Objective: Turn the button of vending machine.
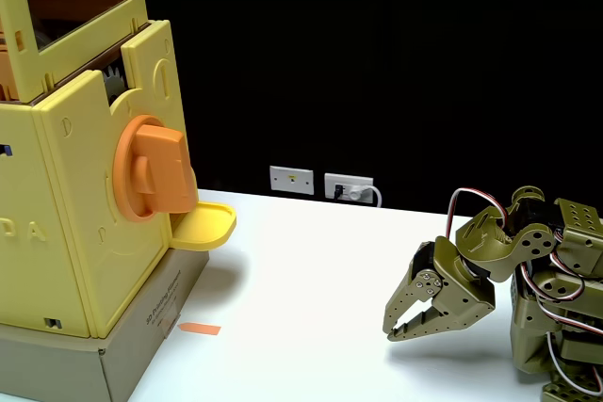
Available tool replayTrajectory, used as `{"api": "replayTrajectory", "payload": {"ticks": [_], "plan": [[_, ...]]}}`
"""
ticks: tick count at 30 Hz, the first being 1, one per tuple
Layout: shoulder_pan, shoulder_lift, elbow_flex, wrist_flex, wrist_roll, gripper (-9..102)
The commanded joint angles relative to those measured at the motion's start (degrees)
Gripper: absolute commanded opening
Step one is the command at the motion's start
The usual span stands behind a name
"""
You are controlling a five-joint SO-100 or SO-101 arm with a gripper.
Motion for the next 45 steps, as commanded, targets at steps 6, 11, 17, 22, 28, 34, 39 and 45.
{"api": "replayTrajectory", "payload": {"ticks": [6, 11, 17, 22, 28, 34, 39, 45], "plan": [[-2.6, 8.3, 2.6, 1.1, -3.9, 1], [-2.6, 8.4, 2.6, 1.1, -3.7, 1], [-1.7, 8.3, 1.7, 1.3, -4.4, 1], [-0.2, 8.1, -9.8, 3.5, -6.8, 1], [-0.3, 4.3, -22.2, -7.9, -7.3, 1], [-1.9, -11.1, -35.0, -18.5, -18.3, 0], [-4.7, -19.2, -44.5, -20.7, -35.4, 0], [-2.8, -12.0, -30.8, -32.5, -44.8, -1]]}}
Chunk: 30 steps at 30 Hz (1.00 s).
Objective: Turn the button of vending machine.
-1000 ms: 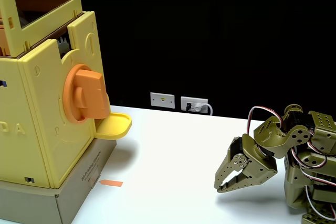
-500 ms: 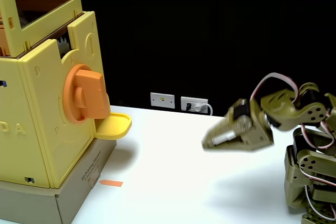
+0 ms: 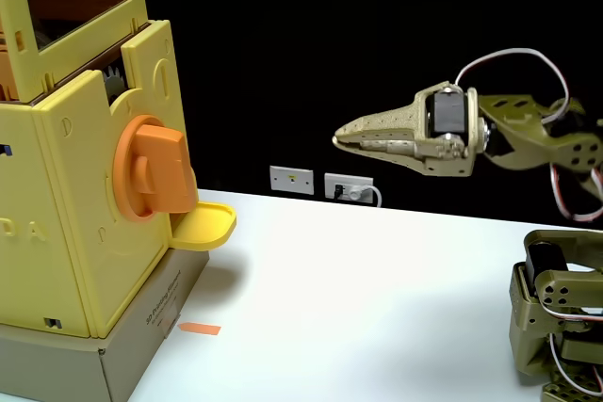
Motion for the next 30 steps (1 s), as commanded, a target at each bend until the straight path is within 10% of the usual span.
{"api": "replayTrajectory", "payload": {"ticks": [1, 30], "plan": [[1.1, -0.8, 2.4, -2.0, -5.4, -1], [4.0, -41.3, 10.0, -49.7, -36.7, 30]]}}
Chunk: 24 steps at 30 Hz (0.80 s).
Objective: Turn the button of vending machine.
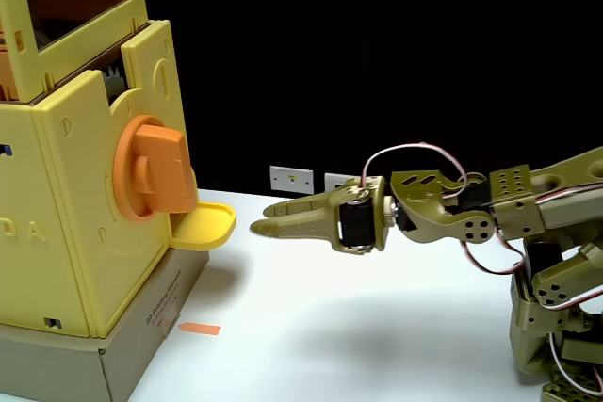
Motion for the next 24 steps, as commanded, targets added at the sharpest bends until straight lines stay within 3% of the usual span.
{"api": "replayTrajectory", "payload": {"ticks": [1, 14, 24], "plan": [[1.6, -4.6, -4.7, -4.1, -1.7, 31], [5.7, -21.0, -23.8, -8.4, -3.2, 31], [7.6, -30.8, -29.6, -10.5, -1.8, 36]]}}
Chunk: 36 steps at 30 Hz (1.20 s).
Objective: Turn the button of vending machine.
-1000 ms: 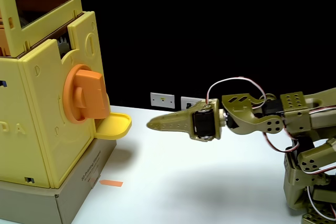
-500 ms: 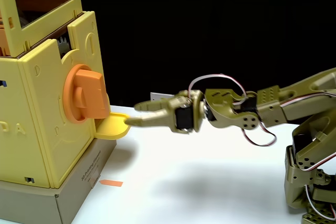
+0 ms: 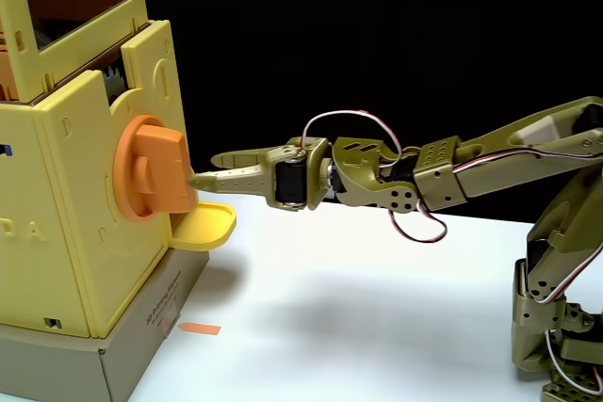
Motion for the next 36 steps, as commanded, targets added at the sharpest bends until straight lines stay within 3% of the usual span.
{"api": "replayTrajectory", "payload": {"ticks": [1, 20, 36], "plan": [[0.9, -2.1, -4.7, -0.8, 0.3, 37], [0.8, -13.9, -14.3, -3.0, -2.4, 30], [-2.5, -18.6, -17.1, -7.2, -5.7, 11]]}}
